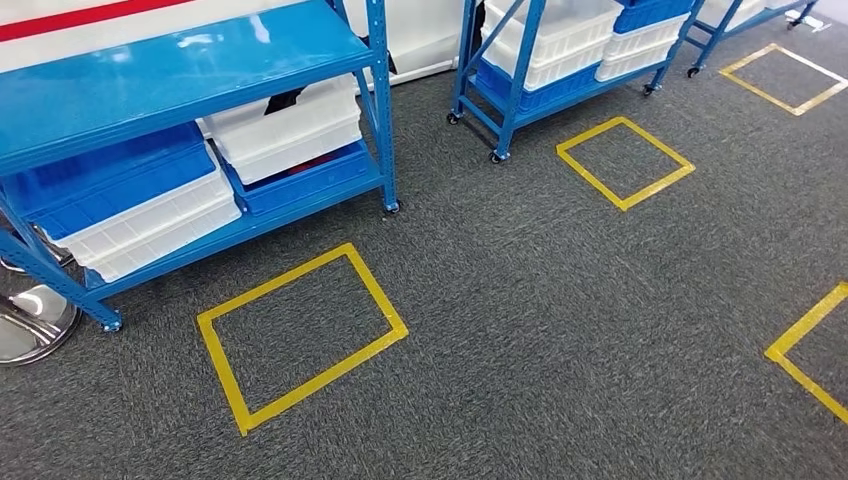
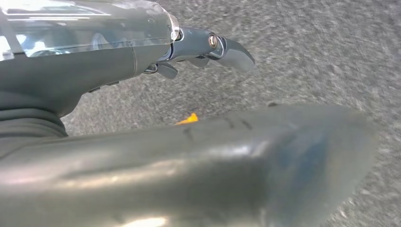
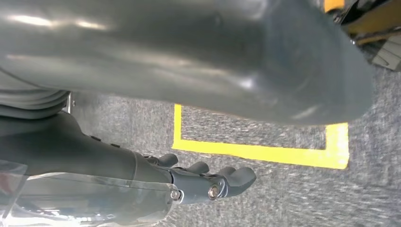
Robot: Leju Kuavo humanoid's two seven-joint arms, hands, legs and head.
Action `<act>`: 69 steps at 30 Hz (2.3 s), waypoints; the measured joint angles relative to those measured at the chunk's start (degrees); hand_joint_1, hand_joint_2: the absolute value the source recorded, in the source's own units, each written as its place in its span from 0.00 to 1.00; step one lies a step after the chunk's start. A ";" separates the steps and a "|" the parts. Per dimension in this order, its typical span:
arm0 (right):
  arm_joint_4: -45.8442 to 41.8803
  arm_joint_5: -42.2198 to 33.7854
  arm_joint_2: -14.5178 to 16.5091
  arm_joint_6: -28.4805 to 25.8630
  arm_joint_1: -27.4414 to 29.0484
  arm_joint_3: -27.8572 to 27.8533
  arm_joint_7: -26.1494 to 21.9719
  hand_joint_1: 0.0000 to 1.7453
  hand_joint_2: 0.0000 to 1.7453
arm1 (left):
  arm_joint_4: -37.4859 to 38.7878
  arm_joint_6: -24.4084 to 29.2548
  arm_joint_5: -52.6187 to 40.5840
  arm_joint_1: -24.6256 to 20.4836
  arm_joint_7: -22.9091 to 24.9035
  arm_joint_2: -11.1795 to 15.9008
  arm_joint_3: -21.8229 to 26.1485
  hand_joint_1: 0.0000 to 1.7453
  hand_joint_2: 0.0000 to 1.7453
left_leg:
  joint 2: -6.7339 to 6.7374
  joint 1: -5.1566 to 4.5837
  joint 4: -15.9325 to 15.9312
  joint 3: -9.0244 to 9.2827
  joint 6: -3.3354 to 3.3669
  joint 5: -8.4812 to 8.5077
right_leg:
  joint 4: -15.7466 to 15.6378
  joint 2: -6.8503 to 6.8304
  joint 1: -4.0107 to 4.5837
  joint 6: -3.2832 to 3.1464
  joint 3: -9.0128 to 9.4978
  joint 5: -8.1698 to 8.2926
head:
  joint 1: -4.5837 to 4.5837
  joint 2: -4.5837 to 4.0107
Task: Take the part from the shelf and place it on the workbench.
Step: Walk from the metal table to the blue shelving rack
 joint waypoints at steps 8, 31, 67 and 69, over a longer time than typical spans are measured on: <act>0.11 0.02 -0.02 0.29 0.82 -0.04 0.23 0.00 0.00 | 0.00 -0.99 0.23 0.27 -0.49 -0.05 0.01 0.00 0.00 | -5.60 -0.01 0.27 -0.02 0.12 0.13 | 3.43 5.11 -0.22 -0.19 -2.85 1.67 | 0.01 0.00; 0.12 -1.30 -0.07 0.18 0.61 -3.84 1.24 0.00 0.00 | 0.00 -1.51 -0.33 0.59 -2.01 -0.08 -0.22 0.00 0.00 | -1.99 -0.05 0.25 1.12 0.38 -1.19 | 2.49 3.45 -0.01 -0.02 0.30 -0.99 | 0.02 0.00; 0.30 0.17 -0.31 1.69 1.06 -3.90 2.38 0.00 0.00 | 0.00 -1.89 -0.60 0.84 -1.44 -0.46 -1.36 0.00 0.00 | -5.28 -0.30 1.71 1.32 0.83 -2.19 | 12.29 4.11 -0.24 0.46 -7.34 -6.36 | 0.01 0.00; 0.35 0.14 -0.37 1.64 1.48 -3.87 2.56 0.00 0.00 | 0.00 -1.92 -0.60 0.99 -1.43 -0.57 -1.37 0.00 0.00 | -6.43 -0.29 1.70 2.92 0.56 -3.46 | 5.53 5.54 -0.19 0.09 -6.85 -0.13 | 0.02 0.00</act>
